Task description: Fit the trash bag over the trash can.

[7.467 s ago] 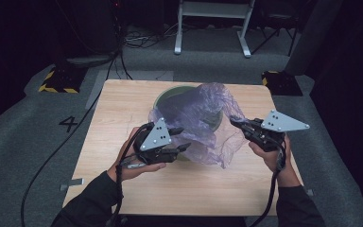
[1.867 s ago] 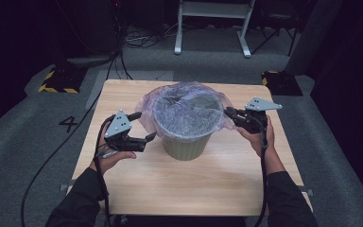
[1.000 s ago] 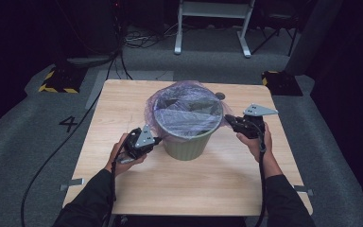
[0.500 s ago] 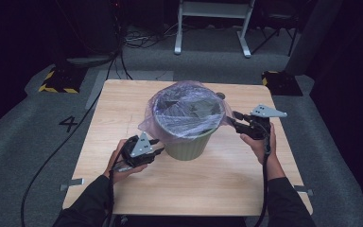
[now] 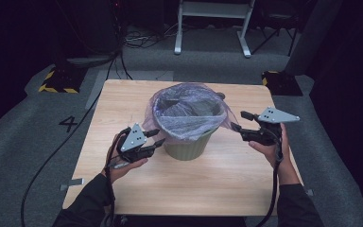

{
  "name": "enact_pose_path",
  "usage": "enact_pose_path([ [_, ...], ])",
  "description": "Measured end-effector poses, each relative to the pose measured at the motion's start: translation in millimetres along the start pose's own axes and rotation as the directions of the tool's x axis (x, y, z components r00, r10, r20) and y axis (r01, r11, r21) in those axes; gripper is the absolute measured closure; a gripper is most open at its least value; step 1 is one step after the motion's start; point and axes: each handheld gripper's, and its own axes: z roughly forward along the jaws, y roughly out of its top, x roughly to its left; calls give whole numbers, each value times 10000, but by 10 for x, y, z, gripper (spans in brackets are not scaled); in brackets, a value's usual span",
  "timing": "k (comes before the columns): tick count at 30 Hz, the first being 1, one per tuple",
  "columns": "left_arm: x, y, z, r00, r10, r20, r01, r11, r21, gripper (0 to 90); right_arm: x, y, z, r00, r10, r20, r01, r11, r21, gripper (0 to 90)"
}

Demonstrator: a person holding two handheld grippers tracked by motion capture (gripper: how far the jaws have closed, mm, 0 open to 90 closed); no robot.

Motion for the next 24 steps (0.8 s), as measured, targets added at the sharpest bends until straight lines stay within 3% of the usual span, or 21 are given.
enact_pose_path([
  [3, -8, 6, 34, 9996, 71, 264, -70, 10000, -52, 834, 67, -14, -51, 9988, -442, -198, 440, 9989, -130, 359],
  [5, -16, 10, 47, 9989, 130, 454, -127, 9999, -82, 897, 85, -27, -102, 9984, -512, -222, 505, 9982, -330, 334],
  [10, -73, 10, 58, 9929, 502, 1077, -515, 9986, 93, 900, 126, -54, -284, 9961, -860, -195, 842, 9932, -806, 294],
  [12, -98, -5, 66, 9906, 558, 1251, -585, 9981, 175, 900, 162, -37, -335, 9944, -968, -416, 916, 9894, -1127, 298],
  [15, -122, -47, 84, 9905, 612, 1234, -659, 9972, 340, 899, 267, 23, -341, 9861, -1524, -656, 1439, 9824, -1188, 296],
  [16, -117, -55, 73, 9914, 526, 1197, -558, 9982, 236, 877, 310, 47, -323, 9812, -1740, -833, 1635, 9793, -1195, 296],
  [19, -23, -47, -34, 9959, -252, 866, 267, 9995, -157, 554, 385, 75, -221, 9708, -2111, -1136, 2009, 9750, -954, 299],
  [21, 38, -42, -109, 9977, -548, 391, 564, 9975, -416, 350, 403, 77, -120, 9688, -2280, -969, 2239, 9733, -506, 297],
  [24, 192, -25, -183, 9942, -1030, 319, 1050, 9922, -677, 168, 405, 66, 17, 9682, -2356, -845, 2364, 9717, 2, 307],
])
